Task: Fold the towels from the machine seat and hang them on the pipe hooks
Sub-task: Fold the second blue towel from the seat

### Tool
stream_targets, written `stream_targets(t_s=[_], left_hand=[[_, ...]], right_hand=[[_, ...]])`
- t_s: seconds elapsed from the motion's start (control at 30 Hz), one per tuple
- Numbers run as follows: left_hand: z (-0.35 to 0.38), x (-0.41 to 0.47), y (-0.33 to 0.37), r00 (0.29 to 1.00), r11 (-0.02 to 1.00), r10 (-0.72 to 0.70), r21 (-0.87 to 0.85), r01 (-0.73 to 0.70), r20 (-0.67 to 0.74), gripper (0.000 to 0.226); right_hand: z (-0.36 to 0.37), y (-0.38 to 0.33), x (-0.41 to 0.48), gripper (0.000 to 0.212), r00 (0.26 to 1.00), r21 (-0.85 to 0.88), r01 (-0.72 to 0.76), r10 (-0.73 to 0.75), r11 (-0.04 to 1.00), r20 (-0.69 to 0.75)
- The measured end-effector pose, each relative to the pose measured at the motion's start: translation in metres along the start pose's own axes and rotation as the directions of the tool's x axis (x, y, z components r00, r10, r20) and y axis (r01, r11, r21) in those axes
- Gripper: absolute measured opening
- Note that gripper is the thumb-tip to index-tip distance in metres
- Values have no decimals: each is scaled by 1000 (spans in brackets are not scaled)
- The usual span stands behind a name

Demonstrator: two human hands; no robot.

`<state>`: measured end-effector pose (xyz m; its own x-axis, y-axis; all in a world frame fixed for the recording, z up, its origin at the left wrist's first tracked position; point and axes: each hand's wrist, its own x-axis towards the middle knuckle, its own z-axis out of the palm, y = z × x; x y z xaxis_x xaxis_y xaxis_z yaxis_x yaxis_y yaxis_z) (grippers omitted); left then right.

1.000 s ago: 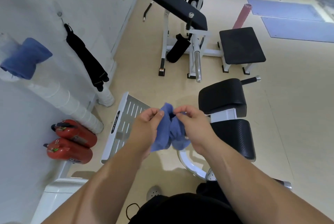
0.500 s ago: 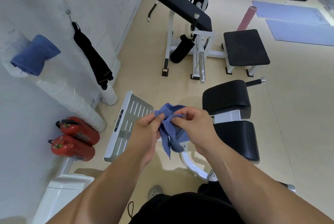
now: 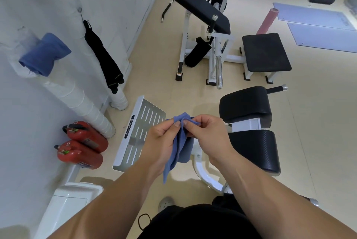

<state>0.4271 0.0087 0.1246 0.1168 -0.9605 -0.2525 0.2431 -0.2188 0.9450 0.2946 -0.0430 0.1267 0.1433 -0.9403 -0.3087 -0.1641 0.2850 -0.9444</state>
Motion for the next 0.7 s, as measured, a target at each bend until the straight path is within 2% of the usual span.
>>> stream_targets(t_s=[0.2, 0.4, 0.53, 0.63, 0.7], left_hand=[[-1, 1, 5, 993, 988, 116, 103, -114, -22, 25], [-12, 8, 7, 986, 964, 143, 237, -119, -87, 31], [-21, 11, 10, 981, 980, 97, 191, -64, -168, 29], [-35, 16, 12, 971, 974, 124, 211, -80, -206, 26], [-44, 18, 17, 959, 974, 140, 206, -89, -245, 26]], right_hand=[[8, -4, 3, 27, 999, -32, 11, -12, 999, -30], [12, 4, 10, 41, 996, -230, 85, -88, 969, -2], [13, 8, 16, 35, 978, -467, 207, -192, 860, 80], [11, 16, 21, 20, 943, -527, 330, -243, 783, 229], [8, 24, 24, 19, 909, -594, 407, -241, 694, 341]])
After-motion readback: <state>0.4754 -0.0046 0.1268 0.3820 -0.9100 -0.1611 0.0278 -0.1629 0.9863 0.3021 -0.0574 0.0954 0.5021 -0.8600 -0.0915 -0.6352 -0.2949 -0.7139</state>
